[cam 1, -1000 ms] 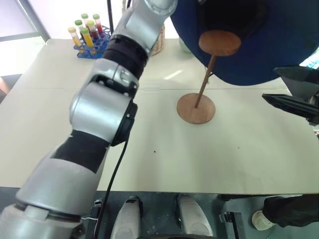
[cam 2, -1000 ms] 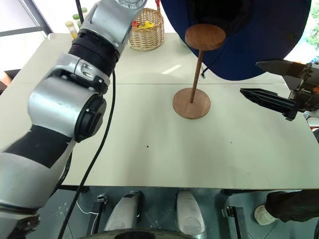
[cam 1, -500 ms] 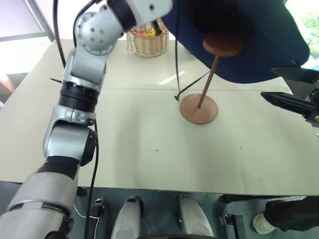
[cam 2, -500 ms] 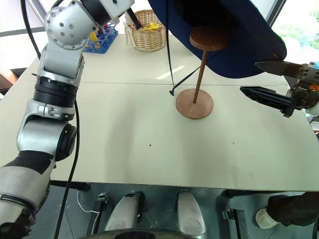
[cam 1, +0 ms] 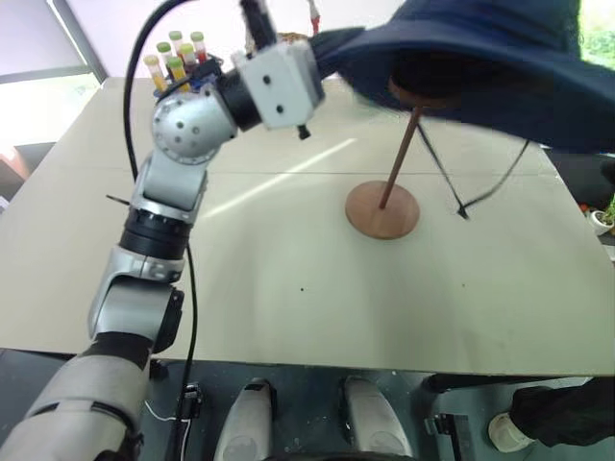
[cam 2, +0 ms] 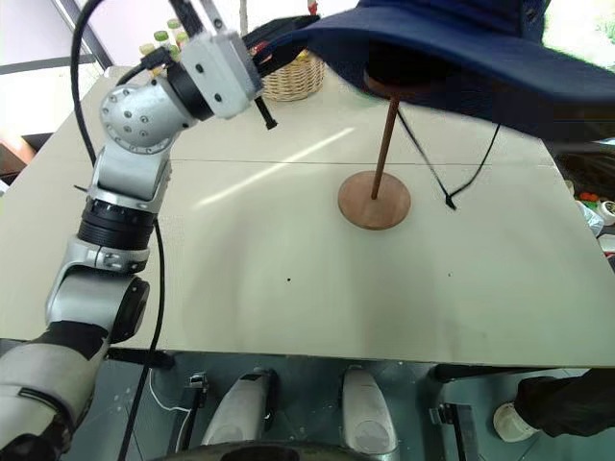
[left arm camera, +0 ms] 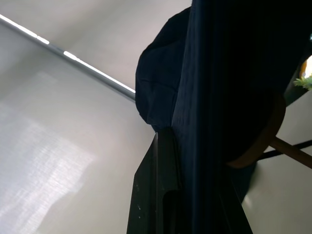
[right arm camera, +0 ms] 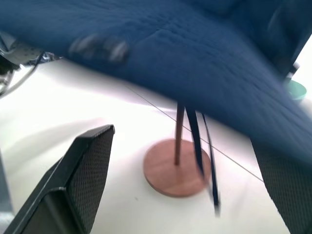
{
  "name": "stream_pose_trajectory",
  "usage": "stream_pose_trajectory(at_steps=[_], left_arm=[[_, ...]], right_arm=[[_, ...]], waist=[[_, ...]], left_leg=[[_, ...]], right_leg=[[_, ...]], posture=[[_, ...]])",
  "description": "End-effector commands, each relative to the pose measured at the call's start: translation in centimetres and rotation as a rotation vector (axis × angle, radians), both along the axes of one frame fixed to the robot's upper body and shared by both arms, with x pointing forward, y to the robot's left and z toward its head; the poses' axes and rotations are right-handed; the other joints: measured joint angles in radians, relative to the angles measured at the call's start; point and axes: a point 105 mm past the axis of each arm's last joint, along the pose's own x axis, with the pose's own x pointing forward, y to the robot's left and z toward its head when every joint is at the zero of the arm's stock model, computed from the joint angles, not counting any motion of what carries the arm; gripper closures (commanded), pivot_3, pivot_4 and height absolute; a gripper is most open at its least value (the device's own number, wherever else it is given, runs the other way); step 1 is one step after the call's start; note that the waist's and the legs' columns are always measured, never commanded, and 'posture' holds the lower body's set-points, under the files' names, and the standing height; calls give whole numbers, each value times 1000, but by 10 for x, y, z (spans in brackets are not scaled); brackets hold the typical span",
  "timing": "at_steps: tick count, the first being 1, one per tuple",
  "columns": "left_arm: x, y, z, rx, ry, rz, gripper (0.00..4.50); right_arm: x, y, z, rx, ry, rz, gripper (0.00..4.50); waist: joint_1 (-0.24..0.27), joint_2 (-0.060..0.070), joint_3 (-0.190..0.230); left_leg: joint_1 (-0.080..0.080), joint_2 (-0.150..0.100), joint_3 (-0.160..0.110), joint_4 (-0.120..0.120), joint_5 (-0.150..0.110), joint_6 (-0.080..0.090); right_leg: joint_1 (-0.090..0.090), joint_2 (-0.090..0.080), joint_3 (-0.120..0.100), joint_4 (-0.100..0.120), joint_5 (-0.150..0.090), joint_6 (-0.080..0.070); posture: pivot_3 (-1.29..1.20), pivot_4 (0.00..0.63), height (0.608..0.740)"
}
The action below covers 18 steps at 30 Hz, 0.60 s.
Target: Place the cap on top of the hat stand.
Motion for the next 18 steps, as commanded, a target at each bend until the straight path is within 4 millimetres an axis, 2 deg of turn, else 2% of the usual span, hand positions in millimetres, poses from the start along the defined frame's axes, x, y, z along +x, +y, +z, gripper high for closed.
stream_pose_trajectory(at_steps=[1, 5, 12, 16, 18], left_arm=[[-7, 10, 6, -22, -30, 3, 4474], [-6, 16, -7, -1, 1, 1, 4474], [-7, 31, -44, 140, 7, 0, 4474], [-16, 35, -66, 228, -16, -33, 4474], [-19, 39, -83, 290, -26, -46, 4474]], right_arm=[[-10, -3, -3, -49, -21, -55, 0], [-16, -17, -10, -26, -14, -129, 0], [-38, -31, 15, 70, -70, -170, 0], [-34, -38, 14, 68, -68, -213, 0], [-30, -37, 11, 54, -57, -216, 0]], waist=[[0, 0, 0], [1, 0, 0], [-2, 0, 0], [0, 0, 0], [-1, 1, -1]], left_leg=[[0, 0, 0, 0, 0, 0], [0, 0, 0, 3, 0, 0], [0, 0, 0, 2, 0, 0], [1, 0, 0, 2, 0, 0], [1, 0, 1, 2, 0, 0]], right_leg=[[1, 0, 0, 0, 0, 0], [1, 0, 0, 0, 0, 0], [1, 0, 0, 0, 0, 0], [2, 0, 0, -1, 0, 0], [2, 0, 0, -1, 0, 0]], posture=[[0, 150, 740], [0, 150, 740], [0, 150, 740], [0, 150, 740], [0, 150, 740]])
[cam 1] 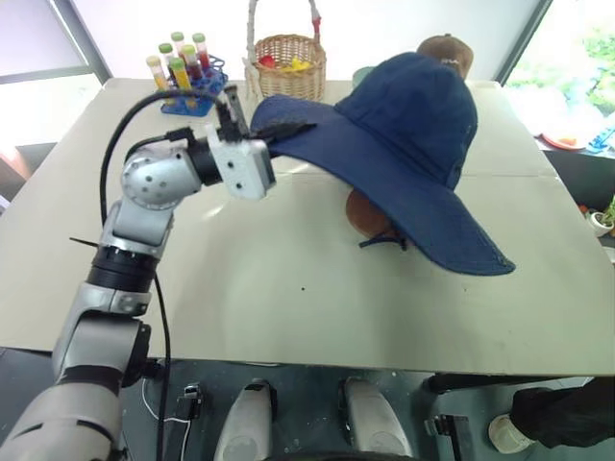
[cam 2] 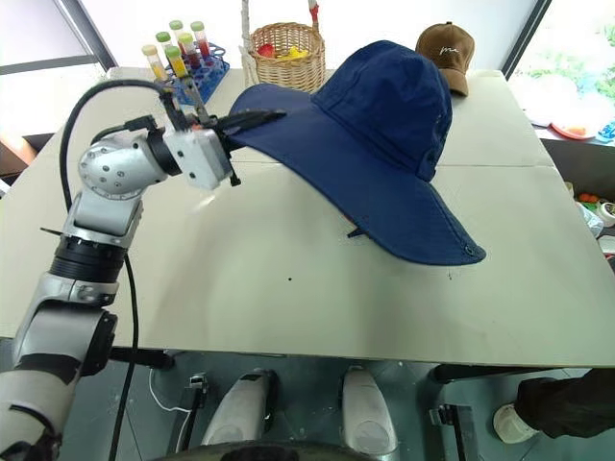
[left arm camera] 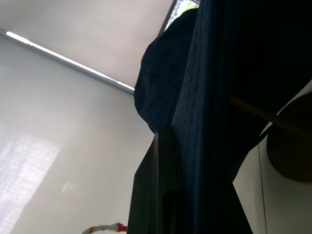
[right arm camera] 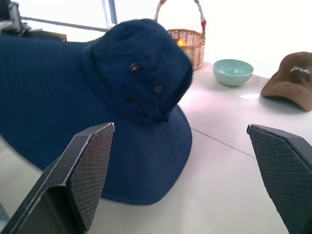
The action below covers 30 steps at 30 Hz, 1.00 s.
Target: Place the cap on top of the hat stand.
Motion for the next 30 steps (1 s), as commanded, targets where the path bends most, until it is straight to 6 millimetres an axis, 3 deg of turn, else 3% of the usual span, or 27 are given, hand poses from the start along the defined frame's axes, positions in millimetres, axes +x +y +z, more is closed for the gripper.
stream_pose_trajectory(at_steps=[1, 9, 13, 21, 29, 30], left_arm=[[-9, 5, -19, 79, -40, -41, 4474], [4, 20, -76, 258, 44, 5, 4474], [8, 22, -94, 320, 50, 8, 4474], [14, 17, -94, 365, -51, -8, 4474], [20, 14, -72, 288, -113, 8, 4474], [20, 15, -72, 287, -107, 6, 4214]], right_arm=[[2, 3, 6, -38, -25, 0, 0], [15, 20, 0, -97, 7, 65, 0], [20, 23, -2, -116, 19, 85, 0], [28, 27, -5, -149, 34, 121, 0], [37, 29, -7, -152, 25, 143, 0], [38, 29, -7, -154, 24, 148, 0]], waist=[[-1, 0, 0], [0, 1, 0], [0, 1, 0], [2, 0, 0], [-1, 1, 0], [-1, 1, 0]], left_leg=[[0, 0, 0, 0, 0, 0], [0, 0, 0, 0, 0, 0], [0, 0, 0, -1, 0, 0], [0, 0, 0, -1, 0, 0], [0, 0, 0, -2, 0, 0], [0, 0, 0, -2, 0, 0]], right_leg=[[0, 0, 0, 0, 0, 0], [0, 0, 0, -1, 0, 0], [0, 0, 0, -1, 0, 0], [0, 0, 0, -1, 0, 0], [0, 0, 0, -1, 0, 0], [0, 0, 0, -1, 0, 0]], posture=[[0, 150, 740], [0, 150, 740], [0, 150, 740], [0, 150, 740], [0, 150, 740], [0, 150, 740]])
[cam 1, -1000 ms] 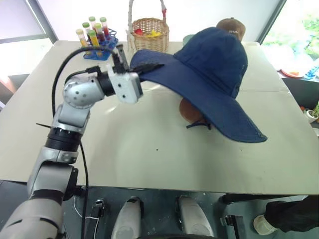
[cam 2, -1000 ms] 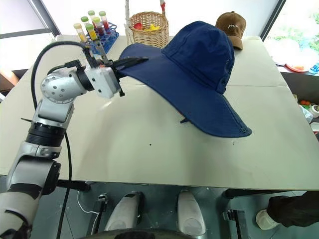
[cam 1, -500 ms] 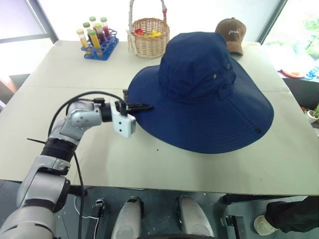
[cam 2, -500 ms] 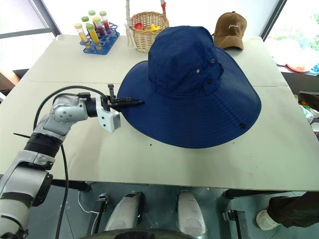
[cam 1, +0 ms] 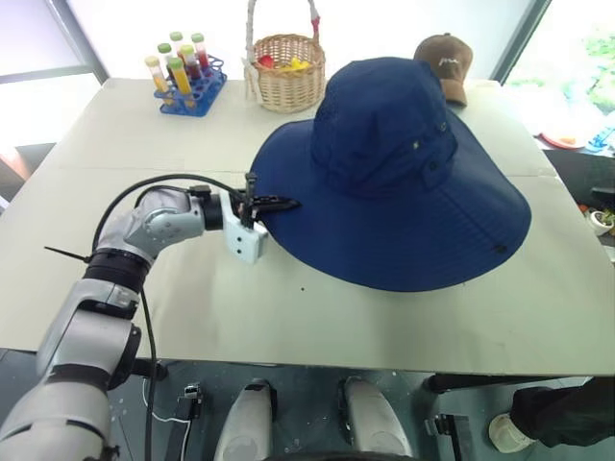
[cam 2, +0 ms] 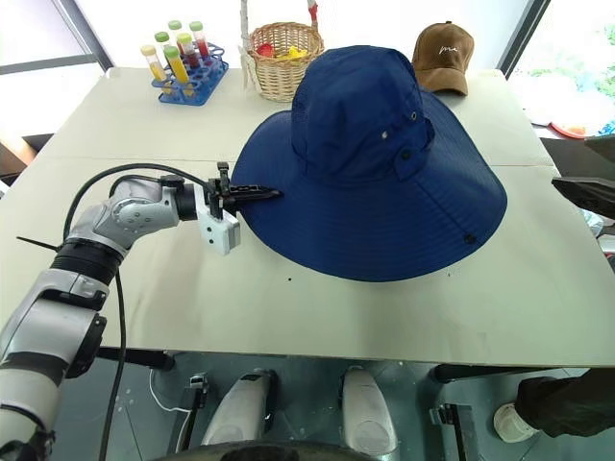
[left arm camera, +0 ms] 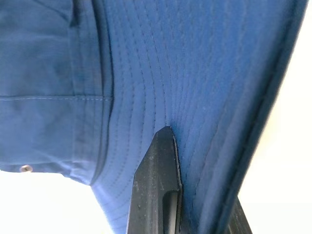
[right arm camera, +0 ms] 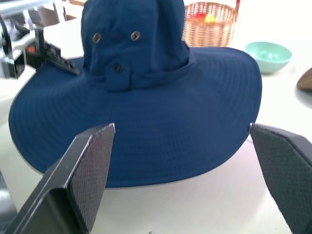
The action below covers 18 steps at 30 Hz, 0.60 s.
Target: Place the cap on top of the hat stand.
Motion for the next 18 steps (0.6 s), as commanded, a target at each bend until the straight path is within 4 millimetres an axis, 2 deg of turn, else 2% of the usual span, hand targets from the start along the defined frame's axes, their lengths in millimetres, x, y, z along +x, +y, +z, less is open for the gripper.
stream_pose_trajectory(at_steps=[1, 3, 6, 9, 15, 18], left_arm=[[-1, 2, 11, -25, -22, -7, 3919], [-3, 4, 12, -27, -18, -11, 3162], [-3, 9, 15, -38, -15, 3, 1490], [-4, 18, 16, -34, -7, 26, 65], [-12, 55, 13, -5, 20, 133, 65], [-12, 80, 22, -91, 111, 262, 65]], right_arm=[[-1, 3, 10, -31, -48, 19, 0], [0, 3, 10, -34, -47, 22, 0], [2, 3, 9, -38, -47, 25, 0], [4, 2, 9, -41, -46, 30, 0], [17, 2, 8, -60, -41, 57, 0], [24, 3, 7, -66, -41, 76, 0]], waist=[[0, 0, 0], [0, 0, 0], [0, 0, 0], [0, 0, 0], [-21, 0, 0], [-26, 0, 0]], left_leg=[[0, 0, 0, 0, 0, 0], [0, 0, 0, -1, 0, 0], [0, 0, 0, -1, 0, 0], [0, 0, 0, -1, 0, 0], [2, 0, 0, -4, 0, 0], [2, 1, 0, -4, 0, 0]], right_leg=[[0, 0, 0, 0, 0, 0], [0, 0, 0, 0, 0, 0], [0, 0, 0, 0, 0, 0], [0, 0, 0, 0, 0, 0], [0, 0, 0, 0, 0, 0], [0, 0, 1, 0, 0, 0]], posture=[[0, 150, 740], [0, 150, 740], [0, 150, 740], [0, 150, 740], [0, 150, 740], [0, 150, 740]])
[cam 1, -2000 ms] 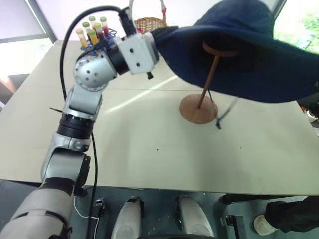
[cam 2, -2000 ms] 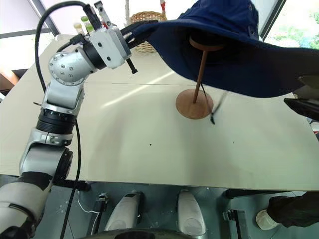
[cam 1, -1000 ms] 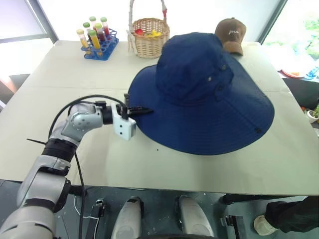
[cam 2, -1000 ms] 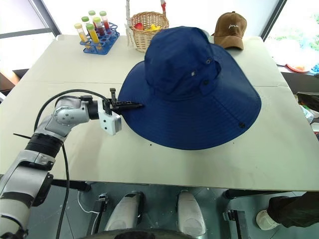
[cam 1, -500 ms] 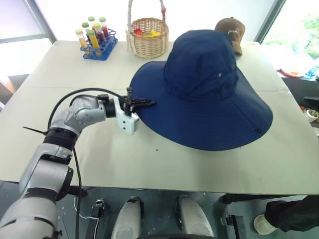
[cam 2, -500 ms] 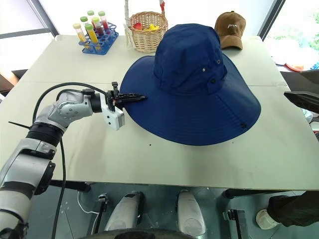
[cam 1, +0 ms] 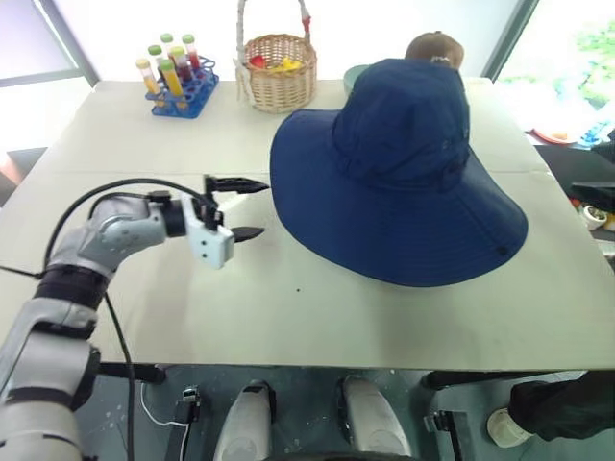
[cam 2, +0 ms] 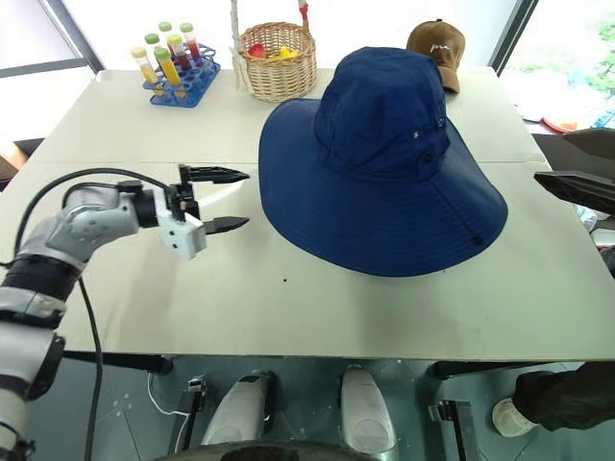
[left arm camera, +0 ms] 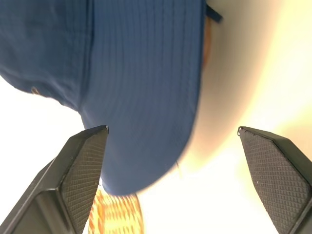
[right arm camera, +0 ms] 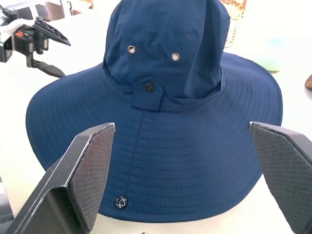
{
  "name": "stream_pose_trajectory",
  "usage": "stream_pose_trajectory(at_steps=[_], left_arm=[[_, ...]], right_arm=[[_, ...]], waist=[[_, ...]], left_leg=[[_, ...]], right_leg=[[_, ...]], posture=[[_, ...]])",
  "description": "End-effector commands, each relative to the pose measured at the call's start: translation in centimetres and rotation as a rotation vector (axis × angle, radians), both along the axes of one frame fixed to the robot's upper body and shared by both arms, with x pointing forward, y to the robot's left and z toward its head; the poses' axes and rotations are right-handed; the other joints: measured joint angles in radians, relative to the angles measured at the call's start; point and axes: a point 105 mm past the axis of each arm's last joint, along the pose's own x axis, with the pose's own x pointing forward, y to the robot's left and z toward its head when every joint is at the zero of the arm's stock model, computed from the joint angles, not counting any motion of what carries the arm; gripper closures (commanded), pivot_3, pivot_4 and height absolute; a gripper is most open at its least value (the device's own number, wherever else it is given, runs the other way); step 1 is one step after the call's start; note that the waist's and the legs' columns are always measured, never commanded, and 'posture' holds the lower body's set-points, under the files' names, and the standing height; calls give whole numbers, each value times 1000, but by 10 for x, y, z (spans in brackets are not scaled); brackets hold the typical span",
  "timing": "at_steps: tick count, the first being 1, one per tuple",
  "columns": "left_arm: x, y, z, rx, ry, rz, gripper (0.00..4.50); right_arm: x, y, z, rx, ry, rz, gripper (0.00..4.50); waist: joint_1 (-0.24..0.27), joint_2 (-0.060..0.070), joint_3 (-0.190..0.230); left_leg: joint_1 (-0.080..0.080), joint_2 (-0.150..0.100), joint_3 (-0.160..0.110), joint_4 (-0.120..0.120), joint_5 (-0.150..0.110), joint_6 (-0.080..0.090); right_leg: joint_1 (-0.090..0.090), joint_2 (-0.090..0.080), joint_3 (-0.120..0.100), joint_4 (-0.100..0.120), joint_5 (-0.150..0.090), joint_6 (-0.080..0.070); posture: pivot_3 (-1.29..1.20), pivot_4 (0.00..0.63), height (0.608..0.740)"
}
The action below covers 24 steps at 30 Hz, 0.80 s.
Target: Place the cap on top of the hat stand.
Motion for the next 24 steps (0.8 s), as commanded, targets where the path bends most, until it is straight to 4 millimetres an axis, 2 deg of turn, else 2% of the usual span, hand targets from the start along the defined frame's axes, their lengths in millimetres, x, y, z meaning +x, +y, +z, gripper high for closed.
stream_pose_trajectory(at_steps=[1, 3, 4, 6, 7, 10, 16, 24], left_arm=[[4, 30, 32, -186, 89, 175, 65], [6, 51, 38, -333, 315, 311, 65], [5, 64, 40, -429, 494, 389, 65], [-6, 78, 52, -583, 757, 430, 65], [-12, 83, 60, -635, 858, 441, 65], [-33, 95, 89, -707, 1004, 401, 65], [-74, 100, 125, -630, 1133, 340, 65], [-78, 101, 141, -559, 1077, 388, 65]], right_arm=[[3, 1, 12, -45, -42, 20, 0], [8, 0, 13, -49, -41, 29, 0], [10, 0, 13, -52, -41, 33, 0], [15, -2, 15, -56, -43, 38, 0], [18, -3, 15, -56, -44, 38, 0], [27, -6, 15, -68, -43, 39, 0], [43, -4, 21, -78, -54, 77, 0], [53, 4, 16, -87, -36, 137, 0]], waist=[[-3, 0, 0], [-4, 1, 0], [-5, 1, 1], [-11, 1, 2], [-13, 1, 2], [-21, 1, 3], [-31, 4, 5], [-30, 5, 5]], left_leg=[[0, 0, 0, 0, 0, 0], [1, 1, 1, -1, 0, 0], [1, 1, 1, -1, 0, 0], [1, 1, 1, -1, 0, 0], [1, 1, 1, -1, 0, 0], [0, 1, 1, -1, 0, 0], [1, 1, 2, -4, 0, 0], [2, 2, 3, -5, 0, 0]], right_leg=[[0, 0, 0, 0, 0, 0], [0, 0, 0, 0, 0, 0], [0, 0, 0, 1, 0, -1], [0, 1, 0, 1, -1, -1], [-1, 1, 0, 1, -1, -2], [-1, 0, -1, 1, -4, -4], [-4, 0, 0, 2, -5, -6], [-4, 1, 0, 3, -6, -7]], posture=[[0, 150, 740], [0, 150, 740], [0, 150, 740], [0, 150, 740], [0, 150, 740], [0, 150, 740], [0, 150, 740], [0, 150, 740]])
